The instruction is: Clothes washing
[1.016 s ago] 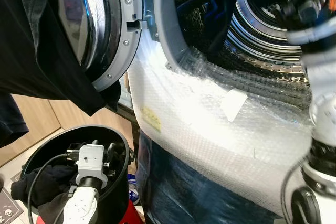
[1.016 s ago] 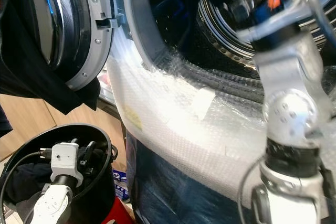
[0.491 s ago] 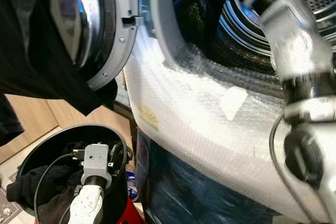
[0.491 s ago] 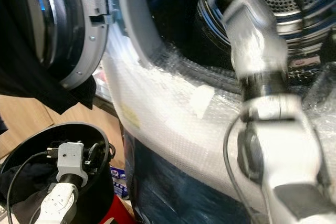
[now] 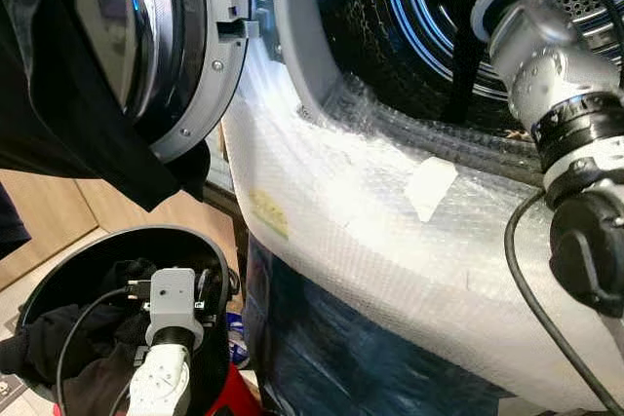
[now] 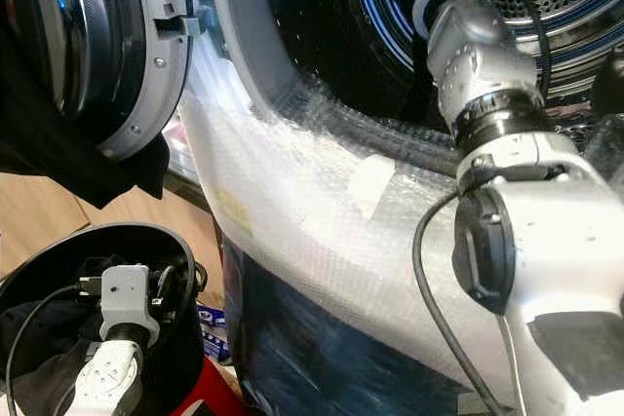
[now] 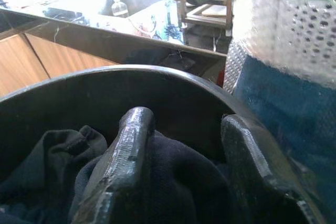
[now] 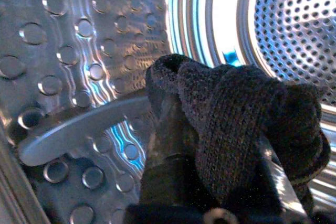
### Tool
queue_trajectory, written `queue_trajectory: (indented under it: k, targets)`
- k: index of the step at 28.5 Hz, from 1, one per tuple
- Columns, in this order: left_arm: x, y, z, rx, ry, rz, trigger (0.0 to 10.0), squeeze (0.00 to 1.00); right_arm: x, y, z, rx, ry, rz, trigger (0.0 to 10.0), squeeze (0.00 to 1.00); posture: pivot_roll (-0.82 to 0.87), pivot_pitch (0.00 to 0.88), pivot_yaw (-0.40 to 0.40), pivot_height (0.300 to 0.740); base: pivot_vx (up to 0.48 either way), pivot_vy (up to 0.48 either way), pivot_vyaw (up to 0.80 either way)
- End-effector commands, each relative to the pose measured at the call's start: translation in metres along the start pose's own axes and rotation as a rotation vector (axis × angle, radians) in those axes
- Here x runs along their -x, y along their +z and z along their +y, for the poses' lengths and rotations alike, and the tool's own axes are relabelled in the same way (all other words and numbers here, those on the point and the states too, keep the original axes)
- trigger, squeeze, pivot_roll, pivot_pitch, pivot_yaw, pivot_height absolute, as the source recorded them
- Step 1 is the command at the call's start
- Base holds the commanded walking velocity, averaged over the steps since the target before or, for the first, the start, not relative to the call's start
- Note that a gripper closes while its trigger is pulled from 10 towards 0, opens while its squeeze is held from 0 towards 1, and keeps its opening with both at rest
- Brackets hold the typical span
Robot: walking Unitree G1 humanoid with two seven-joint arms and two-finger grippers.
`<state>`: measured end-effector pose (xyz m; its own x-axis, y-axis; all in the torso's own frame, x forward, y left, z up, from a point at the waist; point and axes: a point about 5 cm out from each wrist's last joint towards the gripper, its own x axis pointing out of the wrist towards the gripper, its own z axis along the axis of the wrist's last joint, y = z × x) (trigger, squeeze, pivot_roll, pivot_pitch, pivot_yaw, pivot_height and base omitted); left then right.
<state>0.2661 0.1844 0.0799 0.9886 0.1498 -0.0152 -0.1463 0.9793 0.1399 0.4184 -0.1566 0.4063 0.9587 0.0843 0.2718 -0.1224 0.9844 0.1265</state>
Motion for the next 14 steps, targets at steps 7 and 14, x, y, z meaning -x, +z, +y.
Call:
queue_trajectory:
  k: [7,14]
  targets:
    - [0.006,-0.001,0.003,0.064,0.075,0.028,10.0,0.0,0.001,0.003,-0.01,0.061,-0.045,0.024,10.0,1.0,0.04,0.0,-0.112,0.74,0.0,0.0,0.0]
    - [0.002,0.003,0.014,0.063,0.089,0.029,10.0,0.0,0.006,0.044,-0.022,0.146,-0.14,-0.193,10.0,1.0,0.03,0.0,-0.096,0.74,0.0,0.0,0.0]
